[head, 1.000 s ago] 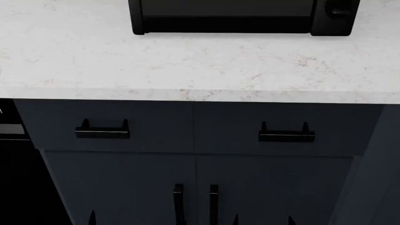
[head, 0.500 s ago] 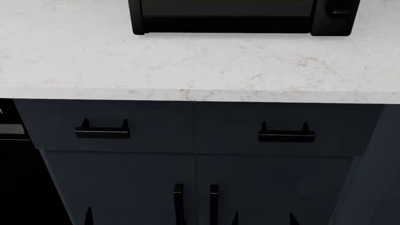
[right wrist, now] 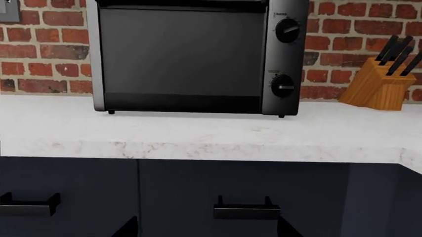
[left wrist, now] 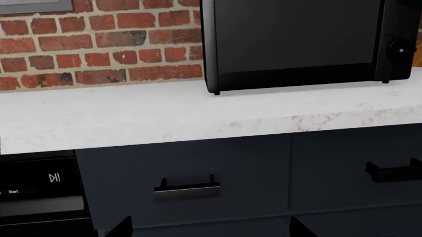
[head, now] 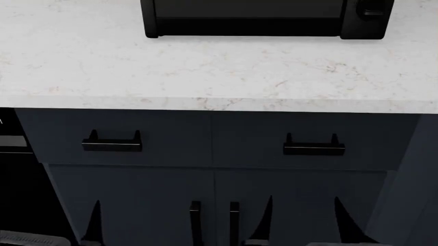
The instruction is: Decrease the toaster oven temperature.
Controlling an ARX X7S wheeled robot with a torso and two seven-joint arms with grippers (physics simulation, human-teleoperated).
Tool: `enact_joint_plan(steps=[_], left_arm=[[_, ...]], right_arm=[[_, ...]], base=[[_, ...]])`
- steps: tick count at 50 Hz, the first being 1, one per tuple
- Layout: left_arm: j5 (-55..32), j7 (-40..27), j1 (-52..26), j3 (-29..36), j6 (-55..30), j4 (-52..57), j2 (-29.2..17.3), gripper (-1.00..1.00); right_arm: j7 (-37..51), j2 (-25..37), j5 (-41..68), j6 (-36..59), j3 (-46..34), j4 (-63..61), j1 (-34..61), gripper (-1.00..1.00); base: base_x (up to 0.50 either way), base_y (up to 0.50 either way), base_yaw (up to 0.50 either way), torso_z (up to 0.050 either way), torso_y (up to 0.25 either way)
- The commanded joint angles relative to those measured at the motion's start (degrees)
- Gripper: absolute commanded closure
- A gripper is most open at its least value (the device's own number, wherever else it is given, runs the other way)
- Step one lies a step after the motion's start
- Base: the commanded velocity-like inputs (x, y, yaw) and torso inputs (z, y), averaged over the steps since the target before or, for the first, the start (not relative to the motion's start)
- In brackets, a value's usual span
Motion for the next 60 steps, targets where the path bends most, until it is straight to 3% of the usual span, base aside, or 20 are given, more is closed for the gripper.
enact_joint_plan(steps=[1, 7, 9, 17, 20, 26, 29, 42, 60], left_arm=[[-1.45, 0.6, -6.04, 0.69, -21.76, 12.79, -1.94, -1.0], [-2.09, 0.97, -7.61, 3.03, -30.26, 17.49, -2.8, -1.0], [-4.32, 4.34, -6.91, 5.66, -34.28, 21.42, -4.88, -1.0], [-9.81, 9.73, 0.7, 9.45, -36.32, 33.52, -8.36, -1.0], [-8.25, 12.05, 3.65, 14.3, -31.55, 34.84, -11.81, -1.0], [-4.03, 17.6, 7.73, 23.92, -20.39, 27.36, -16.69, -1.0], [-4.42, 18.73, 9.04, 25.04, -18.73, 27.01, -17.41, -1.0], [-7.11, 19.18, 8.88, 22.84, -18.49, 26.98, -17.37, -1.0], [-6.39, 18.83, 8.95, 23.83, -17.35, 26.34, -17.69, -1.0]], right_arm=[[-0.27, 1.17, 6.04, 15.9, 5.02, -12.89, 3.65, -1.0], [1.21, 3.02, 11.66, 29.81, 8.79, -20.68, 8.85, -1.0], [2.26, 3.41, 15.74, 37.45, 12.17, -24.13, 12.45, -1.0], [5.8, 5.71, 25.15, 61.41, 19.19, -31.91, 28.45, -1.0], [5.93, 5.38, 27.68, 66.33, 21.77, -32.04, 33.91, -1.0], [6.98, 7.09, 29.23, 73.12, 22.46, -29.54, 41.91, -1.0], [7.49, 7.39, 30.97, 77.19, 24.19, -29.07, 46.11, -1.0], [21.43, 12.82, 49.19, 77.26, 25.51, -23.03, 51.24, -1.0], [21.62, 15.1, 52.29, 71.37, 23.26, -22.39, 47.34, -1.0]], base=[[0.0, 0.0, 0.0, 0.0, 0.0], [0.0, 0.0, 0.0, 0.0, 0.0], [0.0, 0.0, 0.0, 0.0, 0.0], [0.0, 0.0, 0.0, 0.0, 0.0], [0.0, 0.0, 0.0, 0.0, 0.0], [0.0, 0.0, 0.0, 0.0, 0.0], [0.0, 0.0, 0.0, 0.0, 0.0], [0.04, -0.05, 0.0, 0.0, 0.0], [0.41, -0.26, 0.0, 0.0, 0.0]])
